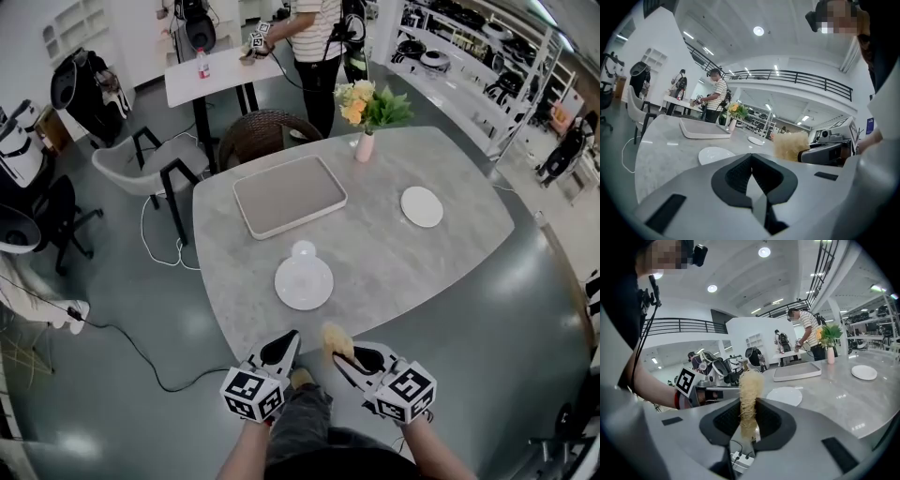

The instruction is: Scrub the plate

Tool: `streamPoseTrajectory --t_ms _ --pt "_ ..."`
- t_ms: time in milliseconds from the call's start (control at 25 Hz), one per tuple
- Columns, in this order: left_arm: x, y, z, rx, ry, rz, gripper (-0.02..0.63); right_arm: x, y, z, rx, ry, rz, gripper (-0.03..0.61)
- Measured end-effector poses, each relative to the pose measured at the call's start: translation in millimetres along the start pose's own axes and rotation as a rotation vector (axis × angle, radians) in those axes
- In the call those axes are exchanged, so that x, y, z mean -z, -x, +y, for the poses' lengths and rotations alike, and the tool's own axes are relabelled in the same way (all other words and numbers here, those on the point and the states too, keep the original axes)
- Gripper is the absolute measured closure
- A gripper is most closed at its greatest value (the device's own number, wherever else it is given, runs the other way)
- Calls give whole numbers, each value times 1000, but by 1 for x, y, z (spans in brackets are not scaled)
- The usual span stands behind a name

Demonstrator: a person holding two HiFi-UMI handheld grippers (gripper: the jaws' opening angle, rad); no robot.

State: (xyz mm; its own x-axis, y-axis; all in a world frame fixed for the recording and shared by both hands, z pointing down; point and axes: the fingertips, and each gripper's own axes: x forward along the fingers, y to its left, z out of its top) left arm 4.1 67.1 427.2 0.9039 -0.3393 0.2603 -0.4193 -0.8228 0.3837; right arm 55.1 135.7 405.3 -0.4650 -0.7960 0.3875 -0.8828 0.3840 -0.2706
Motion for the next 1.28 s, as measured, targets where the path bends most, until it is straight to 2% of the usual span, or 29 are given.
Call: streamPoseTrajectory --t_ms 400,600,960,1040,1120,1280 --pt "-3 -34 44 -32 35 32 600 -6 -44 -38 -27 28 82 497" --pt "2 -49 61 -37 38 52 601 -7 -59 -54 -19 127 141 497" --pt "23 -47 81 -121 30 123 600 -2 -87 -79 9 303 227 497" --pt "26 -46 85 -135 23 135 600 -2 -97 -87 8 365 252 497" --pt "29 -46 88 -153 -1 157 600 -2 -107 -96 8 474 296 497" --pt "32 -49 95 -191 -21 189 600 0 -130 -107 -45 820 404 497"
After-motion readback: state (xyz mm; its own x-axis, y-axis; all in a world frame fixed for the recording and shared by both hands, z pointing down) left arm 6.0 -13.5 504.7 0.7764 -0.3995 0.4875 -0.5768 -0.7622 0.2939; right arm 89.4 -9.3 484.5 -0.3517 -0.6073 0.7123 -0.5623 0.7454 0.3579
